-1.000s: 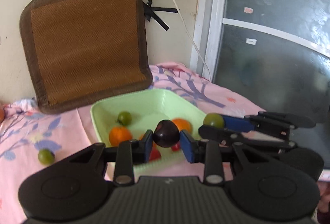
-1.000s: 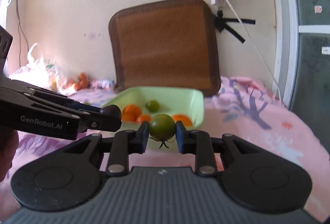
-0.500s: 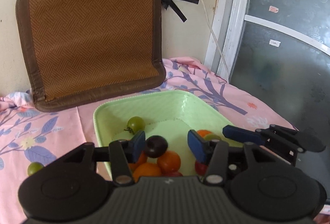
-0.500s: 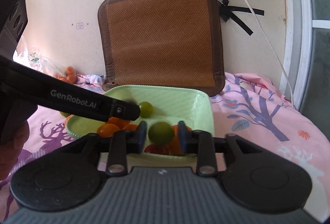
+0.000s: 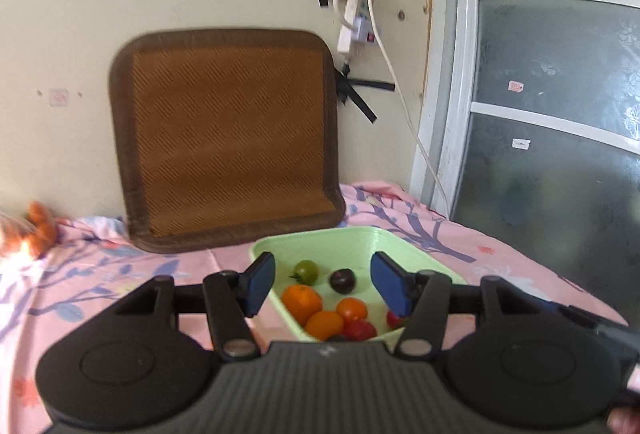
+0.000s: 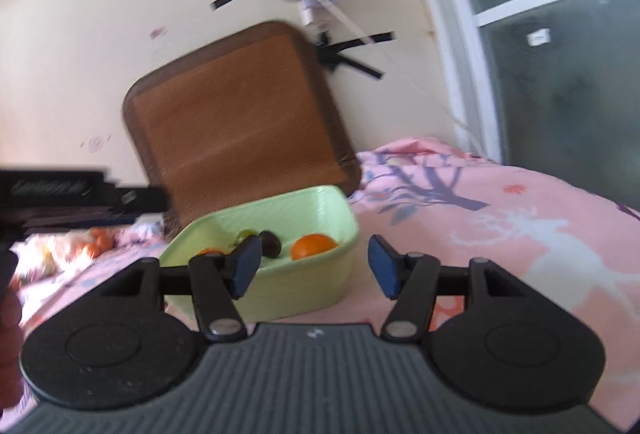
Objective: Organize fruits
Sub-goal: 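Move both open tools away from the bowl toward the loose fruit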
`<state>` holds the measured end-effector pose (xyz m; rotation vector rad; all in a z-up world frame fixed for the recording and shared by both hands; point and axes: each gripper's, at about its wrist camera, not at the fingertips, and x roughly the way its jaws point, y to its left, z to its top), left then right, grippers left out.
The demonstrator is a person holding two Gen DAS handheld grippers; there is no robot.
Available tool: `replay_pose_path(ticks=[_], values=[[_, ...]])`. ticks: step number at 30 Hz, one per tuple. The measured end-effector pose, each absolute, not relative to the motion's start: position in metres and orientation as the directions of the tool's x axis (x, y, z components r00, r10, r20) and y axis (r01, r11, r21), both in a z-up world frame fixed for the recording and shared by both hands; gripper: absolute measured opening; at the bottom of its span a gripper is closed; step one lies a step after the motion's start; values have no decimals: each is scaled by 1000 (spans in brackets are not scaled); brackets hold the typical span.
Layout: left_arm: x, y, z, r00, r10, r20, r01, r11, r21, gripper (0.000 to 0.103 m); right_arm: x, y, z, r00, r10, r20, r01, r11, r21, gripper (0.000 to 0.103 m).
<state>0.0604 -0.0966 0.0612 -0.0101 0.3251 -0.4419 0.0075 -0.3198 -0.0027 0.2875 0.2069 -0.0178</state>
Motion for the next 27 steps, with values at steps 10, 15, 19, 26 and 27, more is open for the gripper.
replay_pose_path(ticks=[10,15,19,26,27], values=[[33,-70,40,913,-321,-251,324,946,-30,58,11,-334,-11,960,-57,-274,161,914,373,67],[30,-67,31,918,-308,-248,312,950,-22,60,11,-333,-12,957,-59,-285,166,914,369,67],[31,-66,26,915,-308,-259,312,950,-27,60,11,-334,-12,956,-56,-287,166,912,376,67],[31,-56,26,924,-295,-243,286,955,-75,68,12,-334,-12,956,-43,-289,157,910,383,67],[32,-55,25,924,-294,-243,283,956,-82,72,12,-334,-12,956,-41,-291,155,911,383,67]])
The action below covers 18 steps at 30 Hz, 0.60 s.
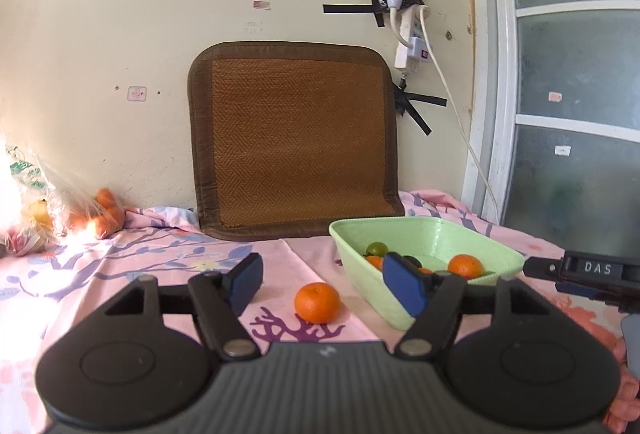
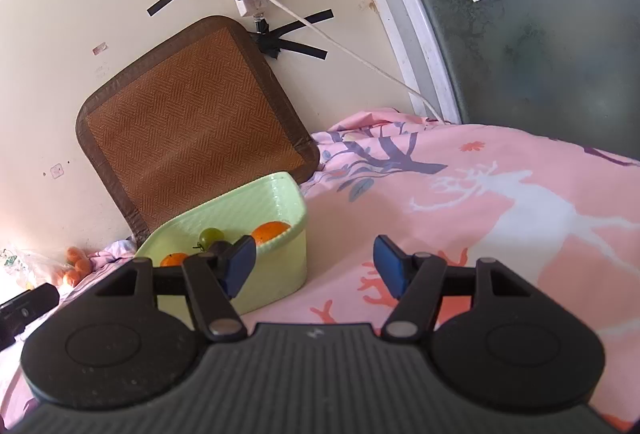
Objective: Organize fruits
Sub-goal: 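Move both open tools away from the bowl toward the loose fruit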
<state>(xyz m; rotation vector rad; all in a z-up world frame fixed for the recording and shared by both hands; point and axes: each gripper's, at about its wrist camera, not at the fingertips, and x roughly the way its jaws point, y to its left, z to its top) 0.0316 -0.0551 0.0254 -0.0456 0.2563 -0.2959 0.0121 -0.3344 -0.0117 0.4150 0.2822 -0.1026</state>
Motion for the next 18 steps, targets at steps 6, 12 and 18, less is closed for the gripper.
replay_pose_path(ticks=[6,12,18], values=[[34,-53,25,925,-290,-245,276,957,-92,73,13,-333,-12,957,-32,-290,147,911,385,67],[35,-51,25,924,-288,-251,270,957,-106,73,13,-333,-12,958,-21,-286,135,913,384,67],[37,-50,24,921,-287,-263,265,957,-114,73,12,-332,-13,960,-12,-281,125,914,387,67]])
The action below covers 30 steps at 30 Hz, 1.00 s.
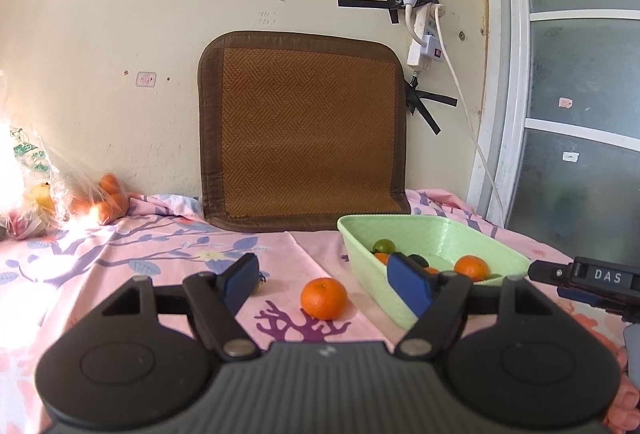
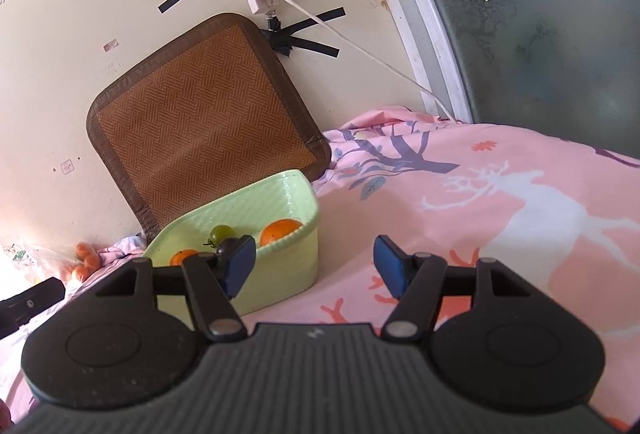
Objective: Organize fruits
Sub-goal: 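Move both open tools away from the bowl toward the loose fruit, then grasp a green tomato with the left tool while the right tool grasps a mandarin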
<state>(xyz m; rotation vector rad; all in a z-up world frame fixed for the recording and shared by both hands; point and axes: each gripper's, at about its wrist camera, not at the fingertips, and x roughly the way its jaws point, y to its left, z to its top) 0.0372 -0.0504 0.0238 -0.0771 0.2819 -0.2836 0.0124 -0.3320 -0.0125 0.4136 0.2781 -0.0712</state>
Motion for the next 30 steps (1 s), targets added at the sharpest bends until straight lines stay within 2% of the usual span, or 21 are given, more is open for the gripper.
replay_pose_path(ticks=[10,17,19,23,26,28,30], values=[[39,-50,24,920,-287,-267,263,957,-121,74,13,-332,-13,960,-1,-282,114,915,387,69],[50,-15,44,917,-282,-283,225,950,-218,75,15,-332,-13,957,11,-291,107,917,384,69],[63,0,51,905,-280,-320,222,953,-205,77,16,-331,-13,957,15,-290,102,918,383,69],[101,18,47,826,-340,-450,269,939,-215,76,14,-331,-12,961,24,-274,86,920,382,69],[122,15,36,791,-329,-516,289,944,-158,74,5,-328,-8,971,3,-237,85,928,363,68],[135,13,31,774,-338,-536,301,940,-158,74,1,-318,1,981,27,-194,32,955,294,66],[148,8,25,760,-347,-549,309,937,-164,74,3,-301,16,981,118,-157,-88,978,189,66]])
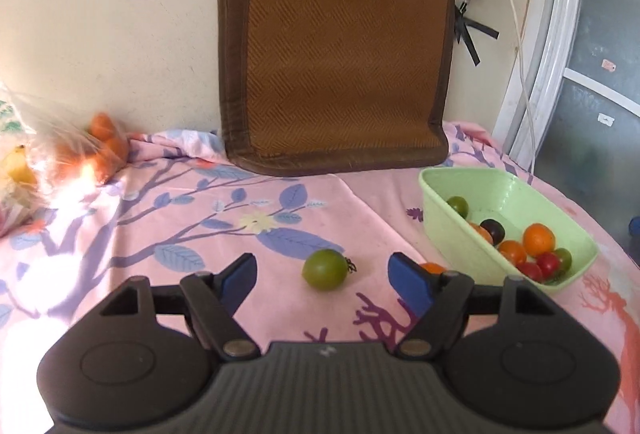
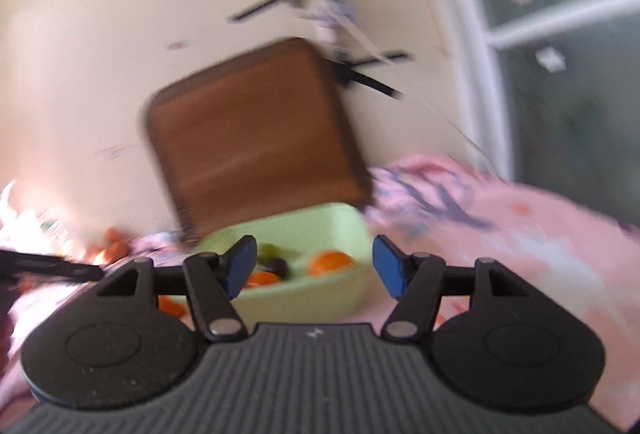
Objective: Organize fruits
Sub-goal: 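Grasp a green tomato with the left tool while the right tool grasps a mandarin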
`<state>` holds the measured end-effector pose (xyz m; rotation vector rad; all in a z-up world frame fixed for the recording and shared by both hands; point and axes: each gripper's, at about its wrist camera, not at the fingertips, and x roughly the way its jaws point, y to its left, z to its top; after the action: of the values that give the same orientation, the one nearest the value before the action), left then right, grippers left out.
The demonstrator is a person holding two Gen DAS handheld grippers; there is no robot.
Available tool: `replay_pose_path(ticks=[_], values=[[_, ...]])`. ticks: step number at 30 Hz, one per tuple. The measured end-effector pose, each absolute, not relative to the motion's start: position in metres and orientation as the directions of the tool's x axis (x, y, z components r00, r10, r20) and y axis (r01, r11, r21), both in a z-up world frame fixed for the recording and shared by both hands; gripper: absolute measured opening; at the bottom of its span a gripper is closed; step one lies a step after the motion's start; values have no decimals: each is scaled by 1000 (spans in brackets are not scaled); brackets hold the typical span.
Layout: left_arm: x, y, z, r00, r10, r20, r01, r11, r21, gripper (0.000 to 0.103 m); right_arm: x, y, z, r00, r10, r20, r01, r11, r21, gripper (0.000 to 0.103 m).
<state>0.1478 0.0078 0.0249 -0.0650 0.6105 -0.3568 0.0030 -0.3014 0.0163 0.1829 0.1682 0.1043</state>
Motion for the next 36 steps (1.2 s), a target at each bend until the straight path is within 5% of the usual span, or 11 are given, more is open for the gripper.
replay_pose_path(ticks=[3,8,17,25,27,31,36], values=[[162,-5,17,749,-347,-564,327,935,-140,73,10,-268,33,949,267,-167,-267,963,23,66],[177,-11,3,718,-310,-622,285,948,-144,33,37,-211,35,880,369,-300,-444,864,-239,55],[124,39,27,755,-367,-543,221,922,-316,33,99,-153,30,733,366,-573,-641,652,-404,48],[72,46,15,826,-330,-456,221,935,-276,33,138,-133,18,607,253,-754,-741,523,-421,47],[73,46,14,824,-338,-455,226,932,-284,33,147,-132,21,555,247,-794,-765,526,-371,39],[72,53,14,828,-360,-430,234,918,-319,33,136,-133,28,565,267,-781,-738,585,-335,38],[71,53,12,826,-371,-424,244,914,-325,33,79,-162,32,620,433,-654,-671,725,-155,38]])
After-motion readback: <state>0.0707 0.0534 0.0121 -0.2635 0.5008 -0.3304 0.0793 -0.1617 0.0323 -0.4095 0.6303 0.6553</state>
